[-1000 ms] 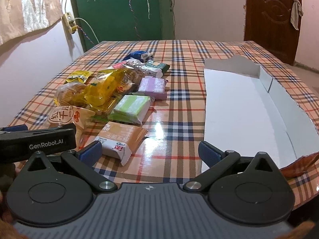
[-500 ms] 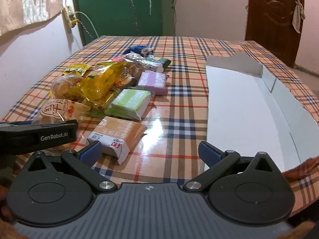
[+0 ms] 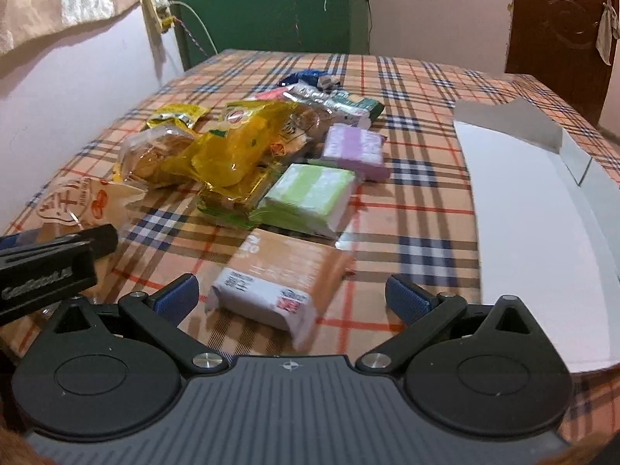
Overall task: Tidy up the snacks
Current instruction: 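Grasp the clear bun bag with left tool while right tool grasps tan cake packet, then carry both snacks over the white box and open the right tool to drop the tan packet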
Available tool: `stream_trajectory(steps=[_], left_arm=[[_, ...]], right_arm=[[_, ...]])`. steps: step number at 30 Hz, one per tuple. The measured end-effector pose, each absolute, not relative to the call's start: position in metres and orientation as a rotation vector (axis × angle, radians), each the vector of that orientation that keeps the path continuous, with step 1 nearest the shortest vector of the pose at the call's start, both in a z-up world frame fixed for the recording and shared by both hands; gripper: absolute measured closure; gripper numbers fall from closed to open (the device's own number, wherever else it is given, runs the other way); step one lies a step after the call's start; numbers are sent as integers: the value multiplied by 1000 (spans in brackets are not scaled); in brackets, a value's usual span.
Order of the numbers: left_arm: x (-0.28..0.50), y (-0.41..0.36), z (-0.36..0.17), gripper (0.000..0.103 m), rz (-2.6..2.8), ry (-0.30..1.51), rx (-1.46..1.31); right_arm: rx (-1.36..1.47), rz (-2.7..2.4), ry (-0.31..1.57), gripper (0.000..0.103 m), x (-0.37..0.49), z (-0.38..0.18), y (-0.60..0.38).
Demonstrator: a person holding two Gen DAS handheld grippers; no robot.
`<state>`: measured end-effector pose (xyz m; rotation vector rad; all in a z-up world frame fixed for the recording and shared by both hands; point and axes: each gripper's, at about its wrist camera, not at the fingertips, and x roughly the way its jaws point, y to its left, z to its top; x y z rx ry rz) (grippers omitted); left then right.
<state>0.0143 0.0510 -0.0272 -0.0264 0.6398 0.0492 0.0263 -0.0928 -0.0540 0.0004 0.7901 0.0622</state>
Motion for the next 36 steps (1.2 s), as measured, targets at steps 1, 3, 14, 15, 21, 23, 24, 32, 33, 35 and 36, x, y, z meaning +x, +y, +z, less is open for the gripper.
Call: stream_trajectory(steps=[1, 3, 14, 15, 21, 23, 24, 32, 33, 35, 36], left_arm=[[15, 51, -27, 39, 48, 639, -28], [16, 50, -27, 39, 46, 637, -23], [13, 40, -29, 39, -15, 633, -25], [13, 38, -29, 39, -24, 634, -26], [10, 29, -29, 39, -63, 645, -28], [9, 26, -28, 39, -78, 658, -46], [9, 24, -28, 39, -83, 666, -53], [8, 3, -16, 39, -132, 697, -41], [8, 0, -14, 39, -141, 700, -38], [10, -9, -8, 39, -162, 700, -25], [10, -13, -5, 39, -175, 701, -17]], right_arm=[[-8, 59, 798, 0, 29, -56, -90], [-42, 36, 793, 0, 32, -59, -84], [-39, 102, 772, 41, 24, -53, -110], [-42, 105, 772, 41, 22, -51, -111], [-39, 104, 758, 42, 13, -39, -128], [-24, 96, 755, 42, 10, -35, -136], [-18, 91, 751, 42, 7, -31, -141], [19, 42, 699, 42, -1, 0, -168], [22, 35, 693, 42, -2, 2, -170], [27, 18, 685, 42, -4, 7, -178], [28, 8, 681, 42, -4, 10, -182]])
